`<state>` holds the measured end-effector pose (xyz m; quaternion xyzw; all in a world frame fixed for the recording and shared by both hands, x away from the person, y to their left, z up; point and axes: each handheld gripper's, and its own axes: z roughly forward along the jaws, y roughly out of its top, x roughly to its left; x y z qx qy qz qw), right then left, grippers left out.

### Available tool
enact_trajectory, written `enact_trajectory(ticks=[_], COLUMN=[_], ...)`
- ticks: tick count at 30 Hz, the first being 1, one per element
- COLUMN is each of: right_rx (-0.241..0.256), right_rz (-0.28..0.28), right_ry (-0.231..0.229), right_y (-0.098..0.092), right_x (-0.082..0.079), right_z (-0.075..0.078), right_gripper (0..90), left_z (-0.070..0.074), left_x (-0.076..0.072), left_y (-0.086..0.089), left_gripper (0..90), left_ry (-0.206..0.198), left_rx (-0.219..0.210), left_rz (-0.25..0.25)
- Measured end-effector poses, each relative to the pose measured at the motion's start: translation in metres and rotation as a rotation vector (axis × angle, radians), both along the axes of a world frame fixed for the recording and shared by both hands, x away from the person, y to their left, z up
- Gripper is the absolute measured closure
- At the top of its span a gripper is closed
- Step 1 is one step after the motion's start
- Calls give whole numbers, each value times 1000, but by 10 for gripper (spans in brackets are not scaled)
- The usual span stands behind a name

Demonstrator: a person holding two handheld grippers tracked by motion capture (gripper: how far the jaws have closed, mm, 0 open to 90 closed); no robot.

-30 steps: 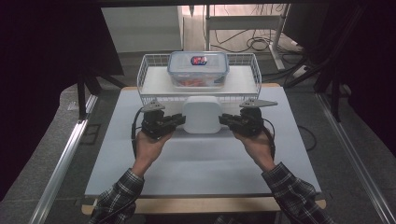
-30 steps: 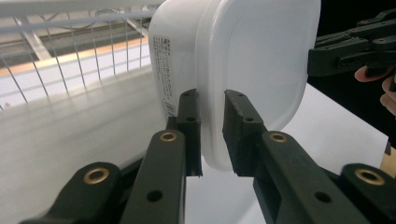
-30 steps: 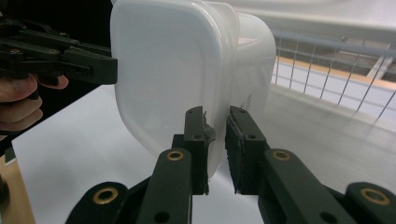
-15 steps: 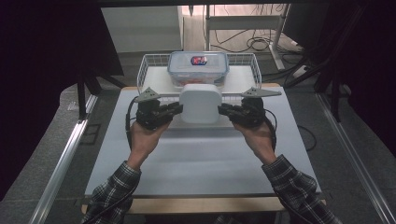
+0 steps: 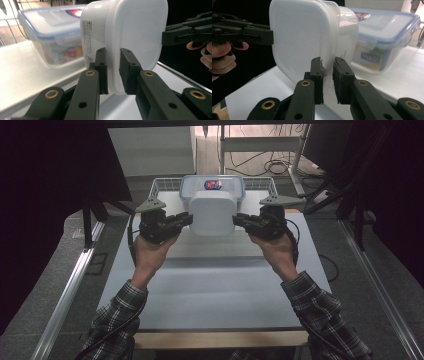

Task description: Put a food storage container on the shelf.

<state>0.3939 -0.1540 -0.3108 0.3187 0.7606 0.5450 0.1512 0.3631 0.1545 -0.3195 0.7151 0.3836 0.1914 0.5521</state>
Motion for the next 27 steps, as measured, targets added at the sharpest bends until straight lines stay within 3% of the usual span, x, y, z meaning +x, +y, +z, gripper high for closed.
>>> enact_trajectory(ticks=[17,27], right_rx=[26,55], right_rz=[-44,-69], right_ry=[-37,17], right_y=[6,9], right_x=[33,62], right_z=[53,59], right_gripper=[777,769], left_z=[50,57], left_x=[35,61], left_y=[1,1], left_gripper=[777,774], left_ry=[-16,26], left_rx=[-31,-39], left_rz=[27,34])
